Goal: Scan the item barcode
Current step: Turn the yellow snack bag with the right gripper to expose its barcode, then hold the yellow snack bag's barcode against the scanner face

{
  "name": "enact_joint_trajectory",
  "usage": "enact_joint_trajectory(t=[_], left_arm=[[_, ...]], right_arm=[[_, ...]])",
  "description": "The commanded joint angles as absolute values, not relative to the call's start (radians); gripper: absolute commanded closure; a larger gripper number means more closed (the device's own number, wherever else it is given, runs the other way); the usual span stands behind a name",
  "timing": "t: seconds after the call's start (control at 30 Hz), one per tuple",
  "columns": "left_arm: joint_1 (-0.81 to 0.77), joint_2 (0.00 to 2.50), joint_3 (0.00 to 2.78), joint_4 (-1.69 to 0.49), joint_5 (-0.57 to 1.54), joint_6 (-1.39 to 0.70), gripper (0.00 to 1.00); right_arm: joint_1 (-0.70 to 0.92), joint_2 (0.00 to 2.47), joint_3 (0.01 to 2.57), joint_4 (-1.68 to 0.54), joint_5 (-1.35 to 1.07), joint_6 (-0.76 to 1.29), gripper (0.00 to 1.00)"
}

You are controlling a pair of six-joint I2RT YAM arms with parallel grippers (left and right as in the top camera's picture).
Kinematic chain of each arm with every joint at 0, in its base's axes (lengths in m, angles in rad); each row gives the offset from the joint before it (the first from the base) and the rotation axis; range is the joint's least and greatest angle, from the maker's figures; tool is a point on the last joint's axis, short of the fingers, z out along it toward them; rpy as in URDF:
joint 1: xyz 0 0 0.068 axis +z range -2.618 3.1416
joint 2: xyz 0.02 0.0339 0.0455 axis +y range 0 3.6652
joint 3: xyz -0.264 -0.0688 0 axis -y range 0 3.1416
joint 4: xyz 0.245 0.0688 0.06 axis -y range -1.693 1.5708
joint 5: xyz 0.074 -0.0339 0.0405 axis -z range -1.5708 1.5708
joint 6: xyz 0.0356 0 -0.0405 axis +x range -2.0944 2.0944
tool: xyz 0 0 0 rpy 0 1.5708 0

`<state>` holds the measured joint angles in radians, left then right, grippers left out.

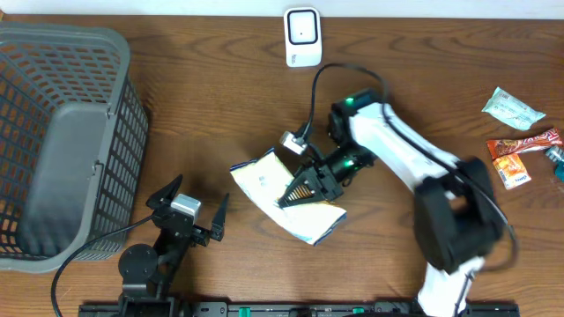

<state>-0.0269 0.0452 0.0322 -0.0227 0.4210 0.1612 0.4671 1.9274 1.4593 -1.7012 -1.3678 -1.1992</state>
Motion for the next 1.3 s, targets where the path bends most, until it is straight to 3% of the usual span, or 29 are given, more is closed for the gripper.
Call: enact_joint_trajectory(t=[0.0, 0.27, 0.4, 0.5, 0.6, 1.0, 1.27], left_arm=[[-0.021, 0.044, 0.004, -0.039, 0.441, 0.160, 0.02], [-0.021, 0.044, 0.004, -0.039, 0.441, 0.160, 0.02], [-0.021, 0.044, 0.004, -0.039, 0.441, 0.160, 0.02], [-0.021, 0.044, 0.004, -0.039, 0.441, 0.160, 0.02], [-0.021, 0.044, 0.004, -0.039, 0.441, 0.160, 0.02], [-0.021, 0.044, 0.004, -0.039, 0.441, 0.160, 0.02], [-0.021, 0.044, 0.004, -0.039, 0.441, 0.160, 0.03]], right_arm=[[0.464, 1.785, 1.463, -1.702, -1.324, -1.119, 0.98], [0.458, 1.551, 1.463, -1.663, -1.205, -0.977, 0.99], [0.436, 1.469, 1.463, -1.473, -1.047, -0.603, 0.98], [0.433, 1.428, 1.463, -1.287, -0.679, -0.143, 0.98], [0.447, 1.411, 1.463, -1.240, -0.377, 0.070, 0.99], [0.475, 1.487, 1.460, -1.111, -0.025, 0.021, 0.99], [0.475, 1.655, 1.460, -0.788, 0.115, -0.023, 0.99]])
